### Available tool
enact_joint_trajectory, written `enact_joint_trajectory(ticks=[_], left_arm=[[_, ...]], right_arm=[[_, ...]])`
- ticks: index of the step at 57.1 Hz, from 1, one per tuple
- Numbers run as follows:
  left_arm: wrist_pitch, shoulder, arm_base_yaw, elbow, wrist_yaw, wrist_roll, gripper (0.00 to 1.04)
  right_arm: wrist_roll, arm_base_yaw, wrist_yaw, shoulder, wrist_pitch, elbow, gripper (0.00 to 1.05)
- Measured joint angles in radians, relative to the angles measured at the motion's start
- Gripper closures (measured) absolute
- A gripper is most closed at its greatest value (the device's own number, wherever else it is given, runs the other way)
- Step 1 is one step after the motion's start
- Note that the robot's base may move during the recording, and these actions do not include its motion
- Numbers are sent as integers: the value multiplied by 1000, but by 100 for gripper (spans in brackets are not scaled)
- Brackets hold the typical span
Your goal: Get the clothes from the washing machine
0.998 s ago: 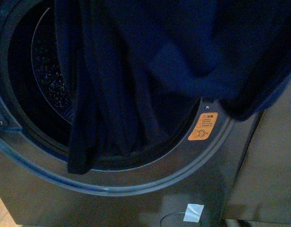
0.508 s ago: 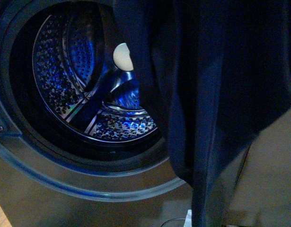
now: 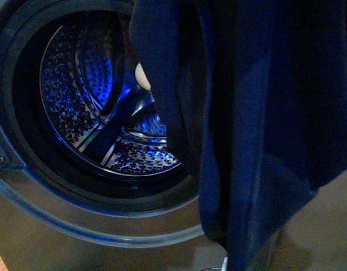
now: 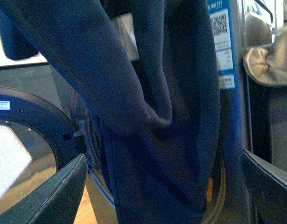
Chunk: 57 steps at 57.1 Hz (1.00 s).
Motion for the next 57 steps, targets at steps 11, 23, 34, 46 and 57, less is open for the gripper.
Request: enact_joint_trajectory(ticks=[11, 23, 34, 46, 57], left_arm=[[0, 0, 0, 1, 0, 0, 91], [0, 0, 0, 1, 0, 0, 91], [0, 0, 0, 1, 0, 0, 91], [0, 0, 0, 1, 0, 0, 91], [0, 0, 0, 1, 0, 0, 91]], right_arm=[[-35, 73, 4, 303, 210, 149, 7], [-65, 90, -75, 679, 425, 299, 7], [11, 76, -130, 920, 610, 415, 7], [39, 76, -142, 973, 653, 423, 7], [39, 76, -142, 979, 654, 423, 7]])
